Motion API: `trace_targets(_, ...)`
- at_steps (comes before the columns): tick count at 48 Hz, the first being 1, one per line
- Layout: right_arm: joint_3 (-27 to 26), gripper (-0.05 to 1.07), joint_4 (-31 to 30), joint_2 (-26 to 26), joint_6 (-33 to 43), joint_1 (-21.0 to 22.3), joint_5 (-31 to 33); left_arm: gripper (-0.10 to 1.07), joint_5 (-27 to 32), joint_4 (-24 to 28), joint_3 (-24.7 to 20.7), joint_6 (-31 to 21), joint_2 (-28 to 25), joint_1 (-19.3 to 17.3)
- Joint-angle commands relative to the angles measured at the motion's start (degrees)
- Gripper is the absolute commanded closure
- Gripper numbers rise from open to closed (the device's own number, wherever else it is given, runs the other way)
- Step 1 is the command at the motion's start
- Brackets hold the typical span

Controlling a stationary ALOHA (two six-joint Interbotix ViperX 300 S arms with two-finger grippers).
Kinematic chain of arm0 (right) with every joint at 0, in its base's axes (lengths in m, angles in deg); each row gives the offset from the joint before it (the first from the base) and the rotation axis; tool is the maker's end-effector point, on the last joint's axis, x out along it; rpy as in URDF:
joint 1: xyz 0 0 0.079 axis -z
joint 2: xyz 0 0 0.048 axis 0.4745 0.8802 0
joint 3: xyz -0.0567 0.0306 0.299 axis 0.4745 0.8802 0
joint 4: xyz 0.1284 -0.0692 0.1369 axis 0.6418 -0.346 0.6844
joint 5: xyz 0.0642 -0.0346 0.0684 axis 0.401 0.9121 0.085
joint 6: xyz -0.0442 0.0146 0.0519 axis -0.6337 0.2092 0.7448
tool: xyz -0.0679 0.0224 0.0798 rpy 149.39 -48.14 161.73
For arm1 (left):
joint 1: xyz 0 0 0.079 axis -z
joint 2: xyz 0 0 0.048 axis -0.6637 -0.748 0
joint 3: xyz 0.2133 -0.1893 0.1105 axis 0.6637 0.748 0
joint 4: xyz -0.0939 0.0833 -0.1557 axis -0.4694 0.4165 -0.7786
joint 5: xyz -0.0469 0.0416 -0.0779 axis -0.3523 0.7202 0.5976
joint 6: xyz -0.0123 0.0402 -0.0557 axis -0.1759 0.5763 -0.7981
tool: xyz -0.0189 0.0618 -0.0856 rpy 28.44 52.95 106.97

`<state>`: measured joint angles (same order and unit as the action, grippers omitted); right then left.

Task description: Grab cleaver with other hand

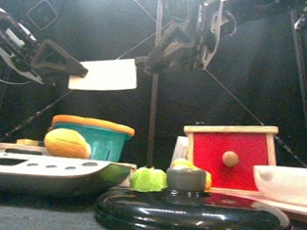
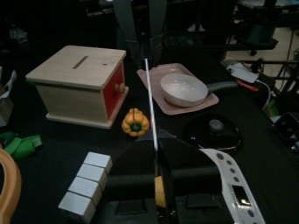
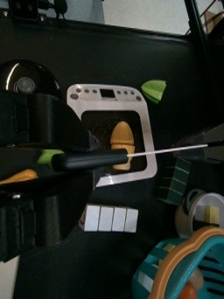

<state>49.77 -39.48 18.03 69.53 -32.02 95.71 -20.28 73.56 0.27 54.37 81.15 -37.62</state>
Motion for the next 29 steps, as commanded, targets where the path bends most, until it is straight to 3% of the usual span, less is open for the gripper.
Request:
trace_targets(1, -1.4, 0.52, 0.1, -0.8, 0.0, 0.4, -0.4, 0.70, -0.3, 0.0, -1.1, -0.1, 0.2, 0.4)
trace_targets(29, -3.1, 0.52, -0.1, 2.5, -0.3, -0.1, -0.5, 0.70, -0.3, -0.1, -0.4, -0.2, 0.2, 0.8)
